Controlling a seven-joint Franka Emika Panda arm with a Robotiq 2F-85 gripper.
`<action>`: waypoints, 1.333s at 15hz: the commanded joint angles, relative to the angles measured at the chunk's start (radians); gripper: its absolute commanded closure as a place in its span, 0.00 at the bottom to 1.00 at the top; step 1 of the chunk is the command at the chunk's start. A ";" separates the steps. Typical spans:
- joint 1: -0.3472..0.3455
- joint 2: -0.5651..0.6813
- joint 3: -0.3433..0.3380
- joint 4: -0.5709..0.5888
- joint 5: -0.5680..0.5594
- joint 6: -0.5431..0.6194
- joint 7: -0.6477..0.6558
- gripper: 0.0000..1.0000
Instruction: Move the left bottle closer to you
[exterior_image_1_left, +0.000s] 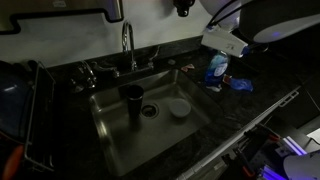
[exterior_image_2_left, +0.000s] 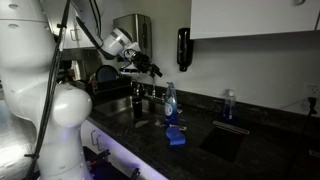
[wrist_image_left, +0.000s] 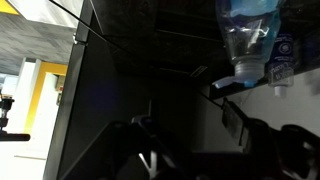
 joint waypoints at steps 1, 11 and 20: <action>0.001 -0.038 0.014 -0.031 0.019 0.003 -0.004 0.02; 0.000 0.096 0.030 0.013 -0.087 0.122 0.095 0.00; 0.000 0.297 -0.011 0.093 -0.215 0.126 0.175 0.00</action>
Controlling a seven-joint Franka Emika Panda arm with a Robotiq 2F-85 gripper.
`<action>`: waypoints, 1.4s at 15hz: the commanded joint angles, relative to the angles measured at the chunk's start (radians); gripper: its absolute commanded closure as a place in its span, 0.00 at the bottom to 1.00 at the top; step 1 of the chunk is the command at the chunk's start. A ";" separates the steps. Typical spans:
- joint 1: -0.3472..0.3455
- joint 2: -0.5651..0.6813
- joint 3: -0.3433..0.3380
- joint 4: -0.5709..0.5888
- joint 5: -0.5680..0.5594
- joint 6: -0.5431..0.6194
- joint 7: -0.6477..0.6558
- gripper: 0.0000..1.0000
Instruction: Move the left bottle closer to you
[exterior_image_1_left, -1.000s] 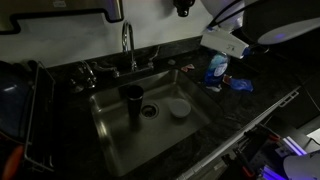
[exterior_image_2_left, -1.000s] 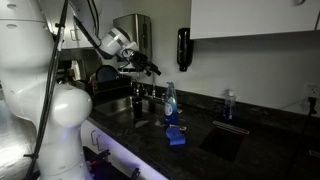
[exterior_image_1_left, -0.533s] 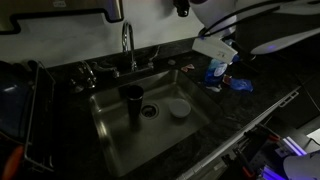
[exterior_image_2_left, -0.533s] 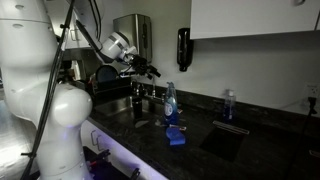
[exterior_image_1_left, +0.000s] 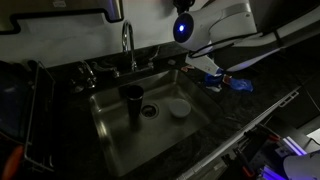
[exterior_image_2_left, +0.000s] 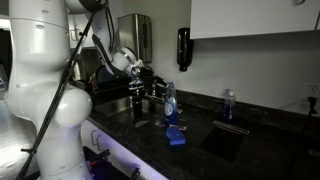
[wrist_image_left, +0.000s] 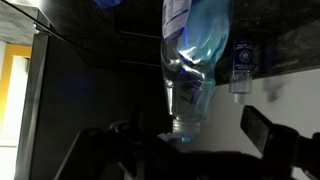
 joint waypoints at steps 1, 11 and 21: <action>-0.004 0.058 -0.008 0.063 -0.026 0.029 -0.002 0.00; 0.030 0.091 0.007 0.270 0.078 -0.253 -0.209 0.00; 0.054 0.317 -0.032 0.417 0.158 -0.326 -0.178 0.00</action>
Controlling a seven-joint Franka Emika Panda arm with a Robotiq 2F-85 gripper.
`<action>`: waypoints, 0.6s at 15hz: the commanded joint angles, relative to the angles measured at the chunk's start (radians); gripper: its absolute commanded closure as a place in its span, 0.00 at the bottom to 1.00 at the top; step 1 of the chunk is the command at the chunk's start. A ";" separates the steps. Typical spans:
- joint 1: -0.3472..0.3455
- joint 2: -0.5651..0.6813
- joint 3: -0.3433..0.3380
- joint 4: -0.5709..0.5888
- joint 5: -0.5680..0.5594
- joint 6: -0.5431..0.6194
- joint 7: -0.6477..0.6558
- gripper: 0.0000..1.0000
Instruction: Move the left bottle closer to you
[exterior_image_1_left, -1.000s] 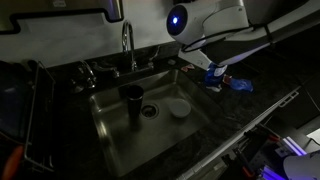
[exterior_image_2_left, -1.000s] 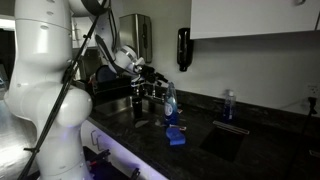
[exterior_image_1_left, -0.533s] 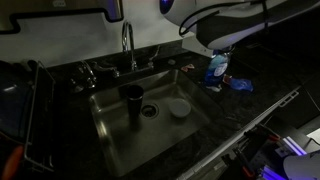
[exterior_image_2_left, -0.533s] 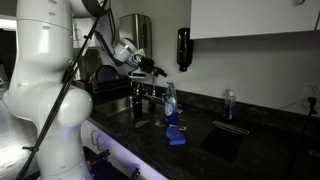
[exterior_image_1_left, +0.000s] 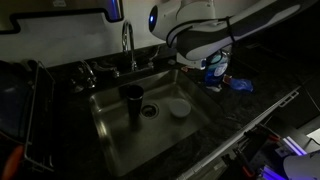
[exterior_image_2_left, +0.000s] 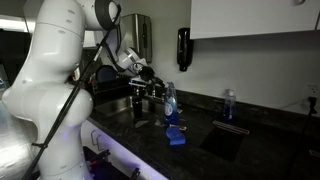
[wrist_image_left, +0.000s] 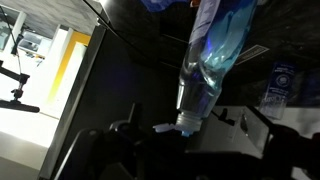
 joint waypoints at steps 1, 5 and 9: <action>0.011 0.098 -0.035 0.081 -0.016 -0.012 0.020 0.00; 0.002 0.138 -0.065 0.091 -0.051 0.003 0.030 0.00; -0.009 0.137 -0.089 0.082 -0.093 0.015 0.037 0.00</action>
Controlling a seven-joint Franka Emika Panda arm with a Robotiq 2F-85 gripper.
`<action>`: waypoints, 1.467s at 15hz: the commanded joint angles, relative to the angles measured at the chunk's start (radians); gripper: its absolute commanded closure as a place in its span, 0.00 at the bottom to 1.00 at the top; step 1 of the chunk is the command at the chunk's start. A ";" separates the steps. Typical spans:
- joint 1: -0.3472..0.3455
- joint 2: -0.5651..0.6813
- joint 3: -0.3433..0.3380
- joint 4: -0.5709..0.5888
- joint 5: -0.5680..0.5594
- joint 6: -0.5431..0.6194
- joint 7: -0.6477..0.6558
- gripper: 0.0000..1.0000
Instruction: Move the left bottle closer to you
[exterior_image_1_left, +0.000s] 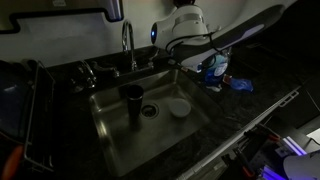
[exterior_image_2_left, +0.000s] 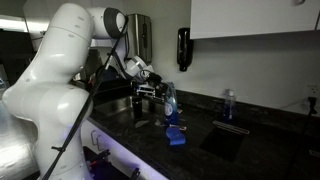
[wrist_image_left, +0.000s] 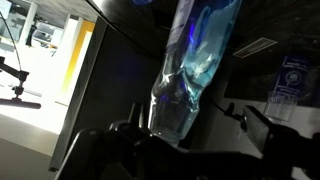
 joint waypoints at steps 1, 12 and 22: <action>-0.010 0.005 -0.018 0.010 -0.033 0.014 0.004 0.00; -0.046 -0.052 -0.013 -0.149 -0.033 0.065 0.059 0.00; -0.039 -0.121 0.016 -0.336 0.089 0.055 0.166 0.00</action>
